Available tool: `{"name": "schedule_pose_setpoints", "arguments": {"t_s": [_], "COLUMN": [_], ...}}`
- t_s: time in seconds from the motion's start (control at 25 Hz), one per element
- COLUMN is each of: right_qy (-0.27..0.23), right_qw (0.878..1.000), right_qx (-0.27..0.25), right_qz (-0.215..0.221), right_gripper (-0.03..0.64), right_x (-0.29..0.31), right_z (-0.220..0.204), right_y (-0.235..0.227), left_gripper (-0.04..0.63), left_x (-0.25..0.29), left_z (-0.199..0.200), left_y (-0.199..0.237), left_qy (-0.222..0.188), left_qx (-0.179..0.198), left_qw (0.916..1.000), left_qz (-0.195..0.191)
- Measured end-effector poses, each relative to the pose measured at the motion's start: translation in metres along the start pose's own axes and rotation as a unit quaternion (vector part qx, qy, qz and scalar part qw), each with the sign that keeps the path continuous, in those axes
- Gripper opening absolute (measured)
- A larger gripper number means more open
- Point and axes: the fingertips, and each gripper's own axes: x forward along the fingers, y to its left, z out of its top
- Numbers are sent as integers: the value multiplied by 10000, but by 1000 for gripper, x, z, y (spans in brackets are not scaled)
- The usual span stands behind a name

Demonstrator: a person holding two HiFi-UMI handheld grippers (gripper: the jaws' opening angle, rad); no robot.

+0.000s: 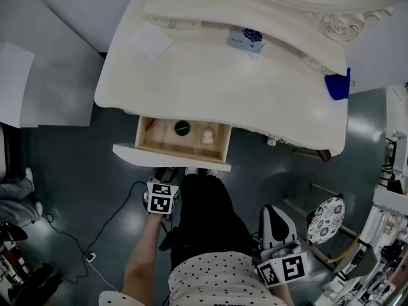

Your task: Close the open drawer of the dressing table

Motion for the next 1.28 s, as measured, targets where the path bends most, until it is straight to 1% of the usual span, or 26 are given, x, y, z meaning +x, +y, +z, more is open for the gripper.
{"name": "schedule_pose_setpoints", "arguments": {"t_s": [0.56,1.28], "right_qy": [-41,-75], "right_qw": [9997,9984], "right_qx": [100,192], "right_qz": [-202,-535], "right_gripper": [8,8], "right_x": [0,8], "right_z": [3,17], "right_y": [-14,-34], "left_gripper": [143,141], "left_x": [23,60], "left_z": [41,111], "left_y": [13,31], "left_qy": [-198,-448], "left_qx": [90,148], "left_qw": [9997,9988], "left_qz": [69,134]}}
